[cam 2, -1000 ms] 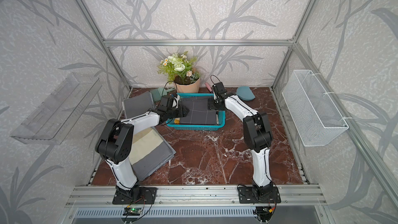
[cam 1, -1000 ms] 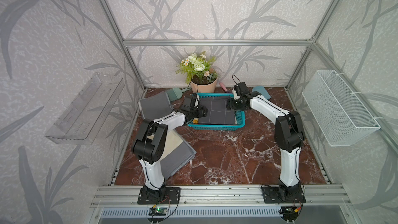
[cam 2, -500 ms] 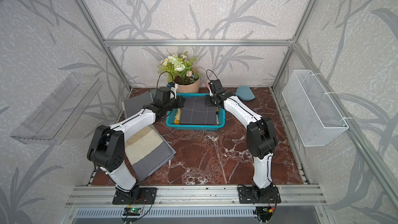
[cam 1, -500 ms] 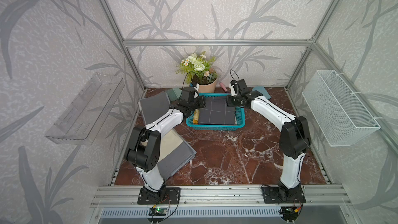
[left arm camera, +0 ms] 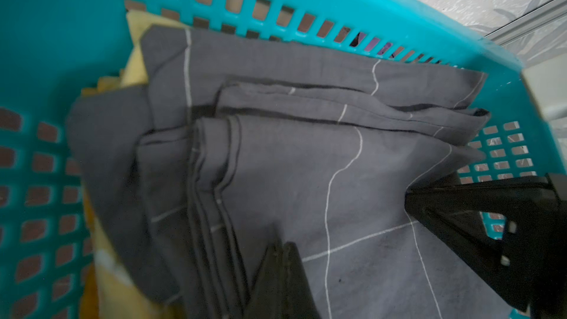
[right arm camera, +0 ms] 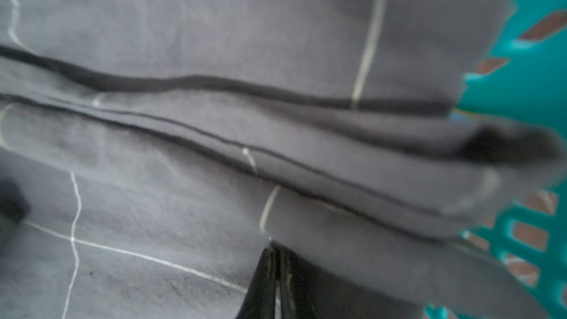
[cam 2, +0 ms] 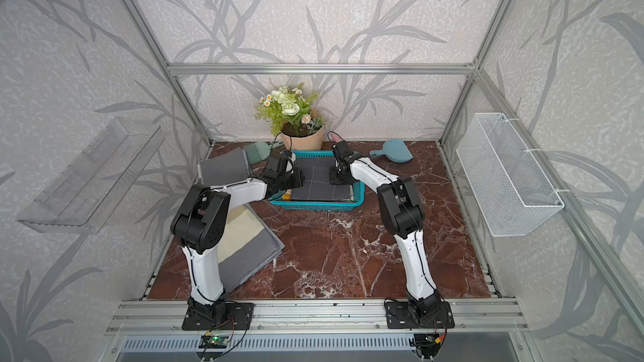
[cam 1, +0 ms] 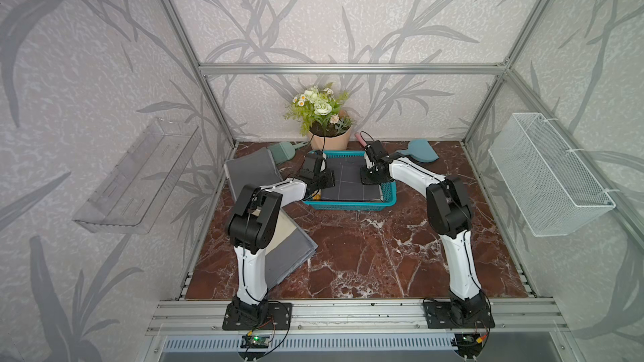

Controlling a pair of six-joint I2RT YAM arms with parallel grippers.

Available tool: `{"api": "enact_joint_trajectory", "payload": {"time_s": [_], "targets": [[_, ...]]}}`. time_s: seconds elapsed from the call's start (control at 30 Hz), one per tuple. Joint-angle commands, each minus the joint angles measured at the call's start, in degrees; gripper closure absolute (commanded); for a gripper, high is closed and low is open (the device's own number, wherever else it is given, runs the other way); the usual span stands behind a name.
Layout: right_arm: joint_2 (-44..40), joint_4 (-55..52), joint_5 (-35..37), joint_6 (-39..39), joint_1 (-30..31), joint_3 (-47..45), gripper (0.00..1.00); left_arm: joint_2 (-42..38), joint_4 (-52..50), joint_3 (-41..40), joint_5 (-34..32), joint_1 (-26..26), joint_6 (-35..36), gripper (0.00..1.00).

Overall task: Put the folded pillowcase in the basket
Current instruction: Place the pillowcase in the basket, then move the basket to the center of the board.

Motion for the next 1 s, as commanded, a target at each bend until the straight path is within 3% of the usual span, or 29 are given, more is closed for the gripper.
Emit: {"api": "enact_joint_trajectory", "payload": {"time_s": [0.0,0.13,0.23,0.33,0.4,0.53,0.67,0.97], "targets": [[0.6,-4.1,1.9,-0.2,-0.5,0.3,0.90,0.1,-0.8,-1.4,-3.2,0.9,2.1,1.00],[-1.3,-3.2,2.1,-0.3,-0.6,-0.6,0.85,-0.5,-1.6,-0.9,-2.4,1.3,2.1,1.00],[-4.1,-2.9,1.6,-0.7,-0.5,-0.8,0.63,-2.9,-1.7,0.0,-1.1,1.2,1.5,0.98],[-8.3,-2.7,2.1,-0.9,-0.6,-1.5,0.42,-6.1,-2.4,1.0,-0.5,1.2,1.2,0.81],[-11.9,-2.3,3.2,-0.8,-0.6,-2.4,0.37,-8.4,-3.3,1.5,-0.3,1.2,1.4,0.61],[-18.0,-0.7,6.4,-0.4,-0.7,-5.5,0.29,-12.1,-4.1,1.1,-0.9,1.1,1.8,0.42],[-21.3,-0.3,9.1,-1.4,-1.4,-8.3,0.14,-14.4,-4.9,-0.4,-0.9,1.1,1.8,0.37],[-16.3,-4.8,6.6,-1.0,-7.2,-9.8,0.12,-21.0,-3.2,-9.2,-1.4,1.1,1.0,0.36]]}}
